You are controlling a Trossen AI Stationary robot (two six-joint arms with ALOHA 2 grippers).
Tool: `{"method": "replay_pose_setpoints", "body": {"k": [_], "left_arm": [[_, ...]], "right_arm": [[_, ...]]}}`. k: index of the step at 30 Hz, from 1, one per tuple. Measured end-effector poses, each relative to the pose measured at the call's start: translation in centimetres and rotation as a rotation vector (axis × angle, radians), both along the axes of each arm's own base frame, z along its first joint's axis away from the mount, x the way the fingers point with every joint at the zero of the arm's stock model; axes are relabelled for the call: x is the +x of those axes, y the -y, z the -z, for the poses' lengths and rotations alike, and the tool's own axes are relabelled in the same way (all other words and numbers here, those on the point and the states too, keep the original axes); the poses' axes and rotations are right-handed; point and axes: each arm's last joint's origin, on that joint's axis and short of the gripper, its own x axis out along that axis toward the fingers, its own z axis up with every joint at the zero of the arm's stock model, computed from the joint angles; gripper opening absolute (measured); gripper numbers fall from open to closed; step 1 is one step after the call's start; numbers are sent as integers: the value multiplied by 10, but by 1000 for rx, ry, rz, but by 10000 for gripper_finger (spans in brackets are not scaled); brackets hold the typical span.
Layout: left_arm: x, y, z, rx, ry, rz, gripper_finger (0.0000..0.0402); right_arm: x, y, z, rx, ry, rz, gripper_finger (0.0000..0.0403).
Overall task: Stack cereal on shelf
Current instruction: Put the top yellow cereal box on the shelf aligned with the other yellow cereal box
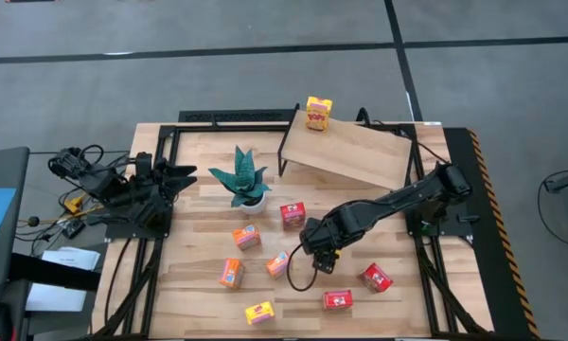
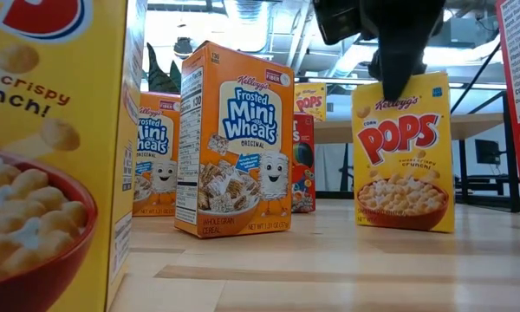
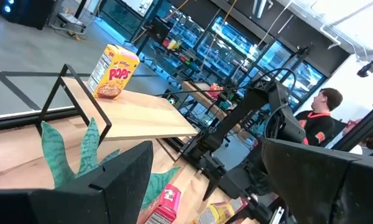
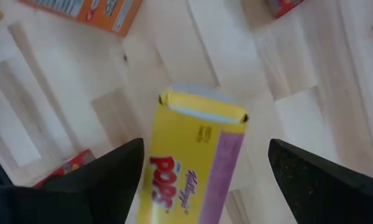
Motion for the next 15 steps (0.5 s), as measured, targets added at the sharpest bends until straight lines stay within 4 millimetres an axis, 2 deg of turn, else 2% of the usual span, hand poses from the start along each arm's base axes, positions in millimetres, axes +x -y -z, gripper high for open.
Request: {"method": "replay_pose_setpoints", "body": {"k": [4, 11, 15], "left_arm": [[0, 0, 0, -1, 0, -1, 293], [0, 0, 1, 6, -13, -3, 293], [0, 0, 2, 6, -15, -5, 293]], "right_arm": [[1, 2, 0, -2, -2, 3, 351], [0, 2, 0, -1, -5, 1, 289], [0, 2, 0, 8, -10, -1, 269]]}}
